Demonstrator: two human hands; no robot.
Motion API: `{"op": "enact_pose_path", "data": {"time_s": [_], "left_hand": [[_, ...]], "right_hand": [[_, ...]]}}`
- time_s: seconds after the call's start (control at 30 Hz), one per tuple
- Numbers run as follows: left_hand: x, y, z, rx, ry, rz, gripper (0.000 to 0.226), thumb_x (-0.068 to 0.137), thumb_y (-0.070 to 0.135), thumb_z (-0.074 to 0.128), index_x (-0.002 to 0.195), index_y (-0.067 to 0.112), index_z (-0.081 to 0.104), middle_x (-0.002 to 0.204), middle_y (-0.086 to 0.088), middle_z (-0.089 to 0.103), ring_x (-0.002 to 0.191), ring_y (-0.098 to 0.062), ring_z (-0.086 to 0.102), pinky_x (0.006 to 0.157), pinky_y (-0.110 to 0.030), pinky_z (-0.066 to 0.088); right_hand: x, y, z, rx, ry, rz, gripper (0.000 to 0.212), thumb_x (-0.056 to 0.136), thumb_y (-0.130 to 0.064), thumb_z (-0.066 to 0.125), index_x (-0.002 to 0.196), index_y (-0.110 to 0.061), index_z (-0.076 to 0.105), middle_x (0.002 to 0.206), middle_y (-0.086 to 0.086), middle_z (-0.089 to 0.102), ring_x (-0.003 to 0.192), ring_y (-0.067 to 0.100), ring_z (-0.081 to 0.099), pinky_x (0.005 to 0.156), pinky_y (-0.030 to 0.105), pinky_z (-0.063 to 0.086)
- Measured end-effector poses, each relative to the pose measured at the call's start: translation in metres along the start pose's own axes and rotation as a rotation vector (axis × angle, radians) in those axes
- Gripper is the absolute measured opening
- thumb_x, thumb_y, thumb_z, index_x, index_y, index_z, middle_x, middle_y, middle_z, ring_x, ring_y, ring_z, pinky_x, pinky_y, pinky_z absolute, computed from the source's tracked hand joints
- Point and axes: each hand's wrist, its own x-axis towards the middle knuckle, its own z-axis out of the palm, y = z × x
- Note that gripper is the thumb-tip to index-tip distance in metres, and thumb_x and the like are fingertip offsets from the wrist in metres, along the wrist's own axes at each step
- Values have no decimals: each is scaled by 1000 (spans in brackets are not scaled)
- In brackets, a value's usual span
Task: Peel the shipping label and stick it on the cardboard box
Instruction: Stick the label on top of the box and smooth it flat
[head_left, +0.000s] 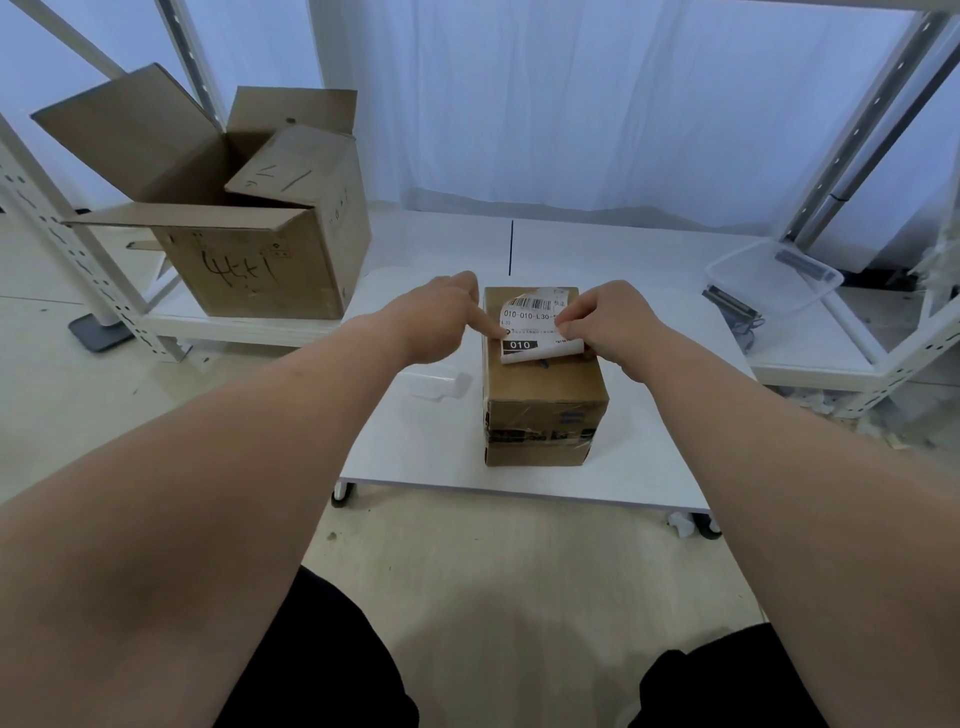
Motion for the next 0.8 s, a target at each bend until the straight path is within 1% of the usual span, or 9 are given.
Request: {"op": "enact_pose_path", "data": {"time_s": [0.1,0.17,0.27,0.37,0.43,0.53,0.67,0.7,0.8], "left_hand": [[0,3,1,-20,15,13,66,90,-12,33,126,36,59,101,4,36,91,-16,36,76,-26,30],[3,11,3,-45,-7,29,55,93,-4,38,128,35,57,103,2,37,92,-18,37,75,-27,31],[8,19,7,-91,-71,18,45,96,13,40,133,36,49,108,-2,39,99,-23,41,78,-28,33],[8,14,8,-69,-62,40,58,96,2,34,133,45,47,104,1,34,98,-21,37,87,-30,35],[7,6,6,-72,-30,26,65,93,-6,31,129,44,52,101,2,35,96,-20,37,87,-30,35],[7,4,6,-81,1,10,60,92,-6,35,125,39,58,102,1,37,97,-22,39,84,-30,37],[10,17,7,-58,-48,56,57,96,3,37,130,46,50,105,0,35,98,-21,36,87,-32,37],[11,17,7,-42,-64,63,59,97,2,35,131,49,47,105,0,34,97,-20,34,86,-31,35],[10,10,4,-31,-61,37,61,97,0,31,131,49,48,104,1,34,95,-18,33,81,-29,31]], "right_hand": [[-2,-1,0,-40,-13,-11,10,88,-9,62,91,-9,72,119,10,61,108,27,56,93,38,52],[-4,-2,-1,-46,-33,-17,12,88,-11,61,94,-10,72,116,8,60,103,23,55,92,34,51],[-9,-5,-7,-72,-110,-44,16,89,-7,59,98,-9,72,103,4,55,87,19,50,74,26,48],[-9,-1,-15,-98,-109,-54,15,87,-3,62,96,-8,73,85,-8,50,72,11,44,59,16,40],[-8,3,-21,-95,-81,-43,14,85,-3,64,94,-8,73,80,-14,48,76,10,45,63,18,39],[-7,5,-24,-74,-92,-23,14,84,-3,66,94,-7,74,89,-7,55,92,17,46,75,25,38],[-8,-6,-15,-43,-197,-41,21,83,-1,65,100,-9,74,111,7,57,95,20,48,65,21,45],[-7,-9,-13,-49,-206,-45,22,83,0,65,101,-10,74,115,9,59,95,21,49,69,24,47],[-5,-7,-17,-89,-166,-27,23,81,1,66,101,-8,74,120,13,63,108,32,55,92,39,47]]}}
